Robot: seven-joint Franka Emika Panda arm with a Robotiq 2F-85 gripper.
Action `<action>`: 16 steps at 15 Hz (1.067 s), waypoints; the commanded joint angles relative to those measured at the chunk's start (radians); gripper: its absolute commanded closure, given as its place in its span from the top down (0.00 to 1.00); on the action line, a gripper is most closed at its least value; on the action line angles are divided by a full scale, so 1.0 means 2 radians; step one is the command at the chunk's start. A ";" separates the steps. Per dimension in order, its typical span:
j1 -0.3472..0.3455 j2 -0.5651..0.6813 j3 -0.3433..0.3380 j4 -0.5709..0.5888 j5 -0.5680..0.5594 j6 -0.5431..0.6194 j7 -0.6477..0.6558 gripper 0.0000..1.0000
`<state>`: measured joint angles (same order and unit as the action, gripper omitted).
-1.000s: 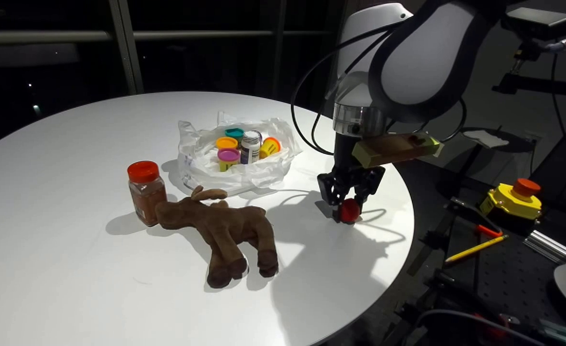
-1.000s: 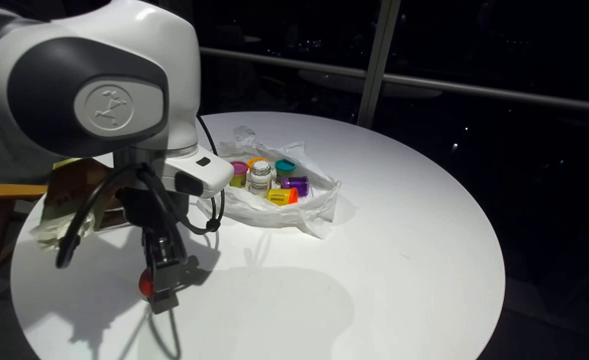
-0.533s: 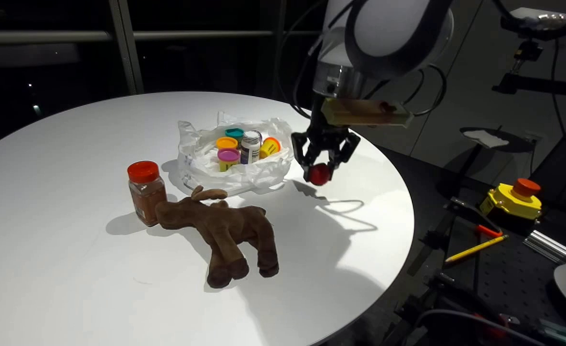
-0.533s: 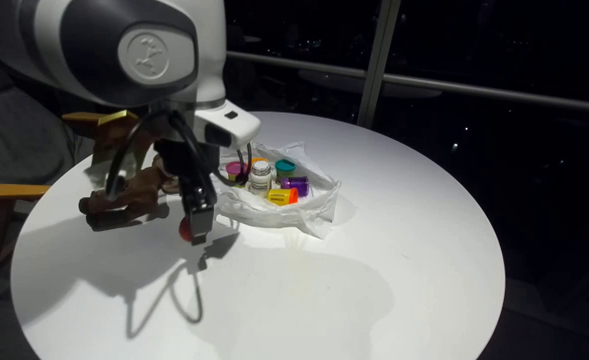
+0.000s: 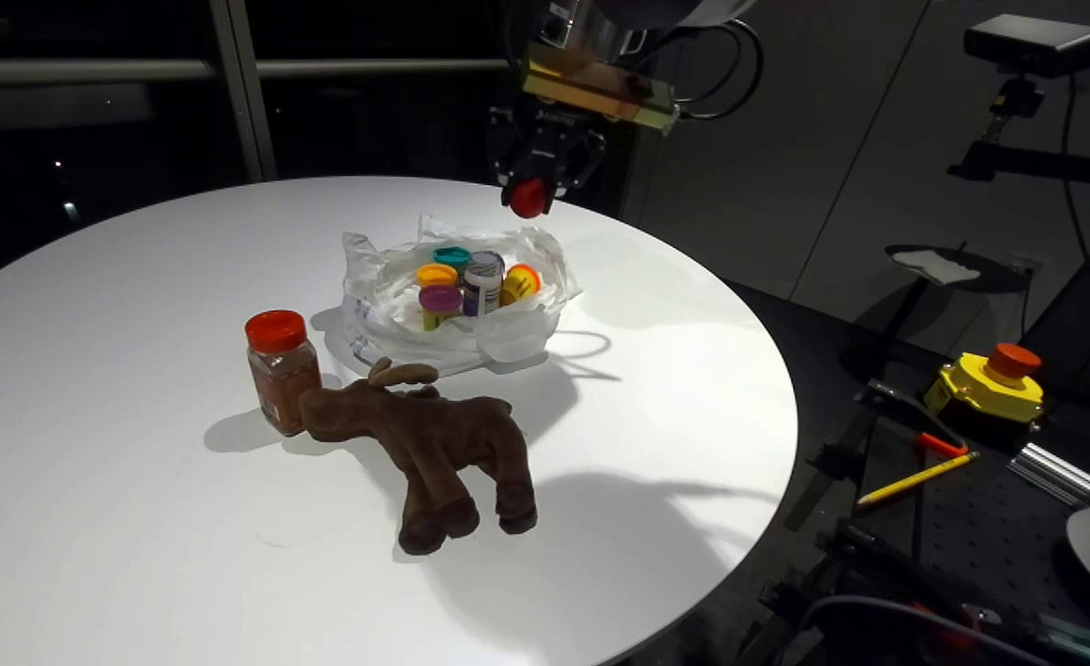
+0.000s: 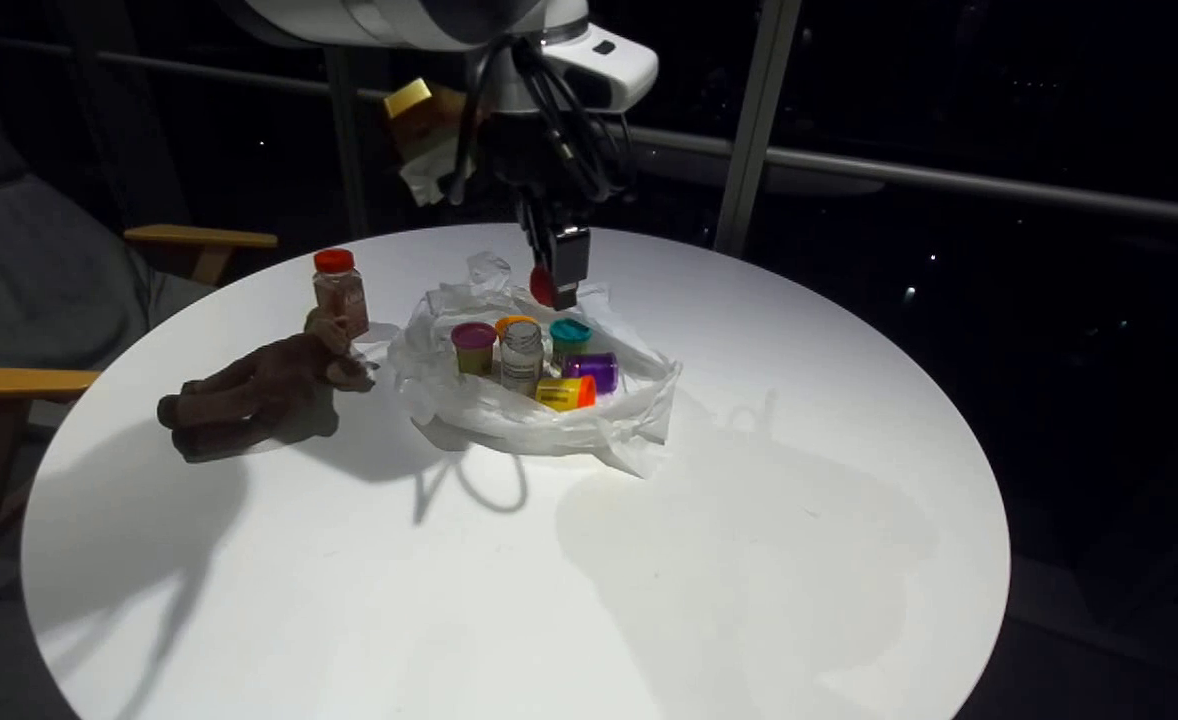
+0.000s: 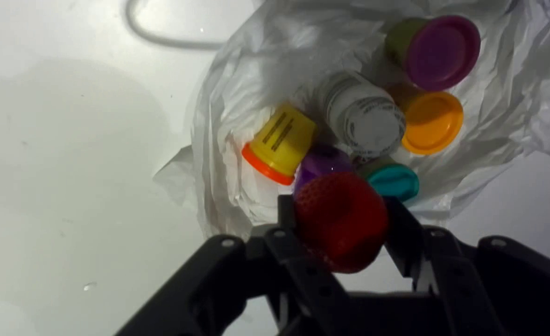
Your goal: Put all the objects on the table into the white plastic bag
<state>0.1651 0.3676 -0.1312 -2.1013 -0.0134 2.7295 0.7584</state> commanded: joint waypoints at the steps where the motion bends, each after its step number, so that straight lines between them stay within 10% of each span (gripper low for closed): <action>1: -0.006 0.066 -0.017 0.075 0.000 0.011 0.016 0.21; 13: -0.040 0.173 -0.010 0.164 0.061 -0.006 -0.003 0.21; 14: -0.038 0.176 -0.011 0.165 0.063 -0.005 -0.001 0.26; 15: -0.036 0.176 -0.013 0.164 0.063 -0.004 -0.001 0.68; 16: -0.035 0.174 -0.013 0.163 0.063 -0.003 0.000 0.69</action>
<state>0.0935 0.7066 -0.1582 -1.8080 0.0898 2.7321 0.7653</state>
